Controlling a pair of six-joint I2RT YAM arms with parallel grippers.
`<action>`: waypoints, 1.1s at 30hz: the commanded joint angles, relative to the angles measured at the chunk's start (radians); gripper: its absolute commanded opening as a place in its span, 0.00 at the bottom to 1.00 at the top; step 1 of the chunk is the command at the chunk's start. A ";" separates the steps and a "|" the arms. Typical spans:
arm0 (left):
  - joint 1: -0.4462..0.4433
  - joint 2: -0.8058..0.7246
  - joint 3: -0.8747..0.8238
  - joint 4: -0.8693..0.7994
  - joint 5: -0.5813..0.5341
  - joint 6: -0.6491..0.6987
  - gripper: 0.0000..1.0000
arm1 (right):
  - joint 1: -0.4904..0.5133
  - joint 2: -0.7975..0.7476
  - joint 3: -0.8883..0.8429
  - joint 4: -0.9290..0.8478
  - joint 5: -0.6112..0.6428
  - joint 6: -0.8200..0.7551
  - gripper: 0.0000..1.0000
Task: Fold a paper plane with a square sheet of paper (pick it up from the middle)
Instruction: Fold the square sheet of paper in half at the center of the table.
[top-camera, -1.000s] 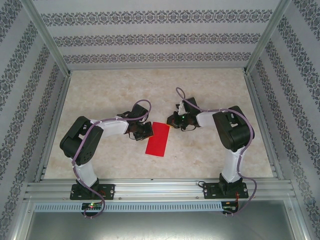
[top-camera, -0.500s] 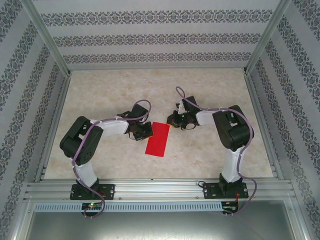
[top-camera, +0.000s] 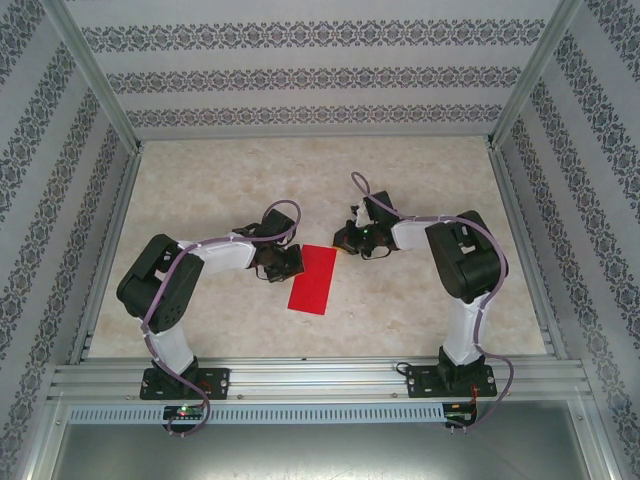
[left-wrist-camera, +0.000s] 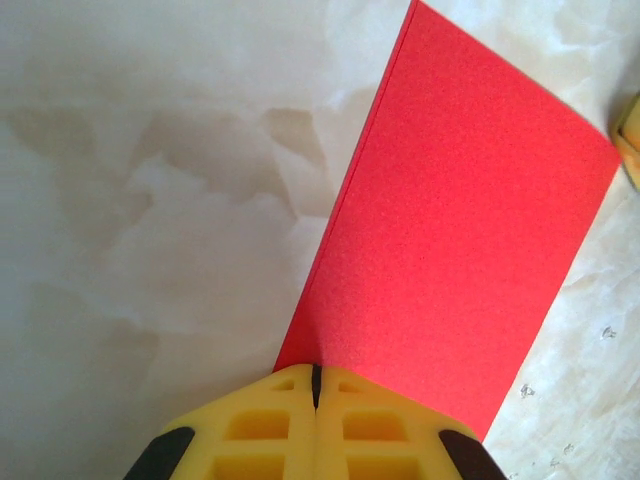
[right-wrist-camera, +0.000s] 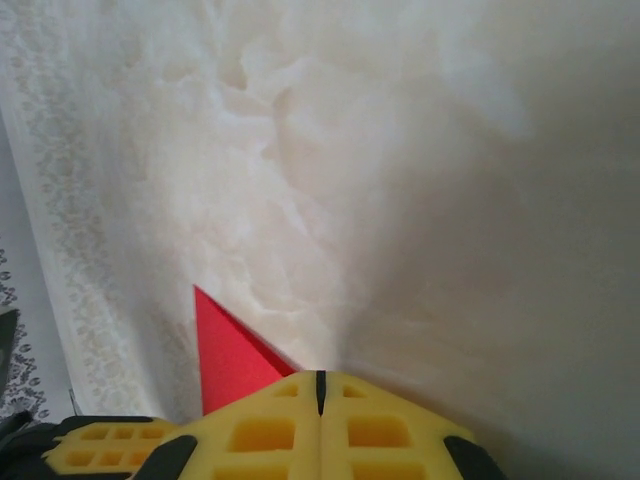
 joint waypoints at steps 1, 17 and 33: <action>-0.009 0.002 -0.031 -0.091 -0.048 0.013 0.00 | -0.002 0.042 -0.024 0.023 0.002 0.008 0.05; -0.009 0.006 -0.045 -0.064 -0.056 0.001 0.00 | 0.076 -0.230 -0.080 -0.050 0.011 -0.001 0.07; -0.009 0.009 -0.041 -0.065 -0.051 0.014 0.00 | 0.129 -0.214 -0.248 0.036 0.045 0.035 0.08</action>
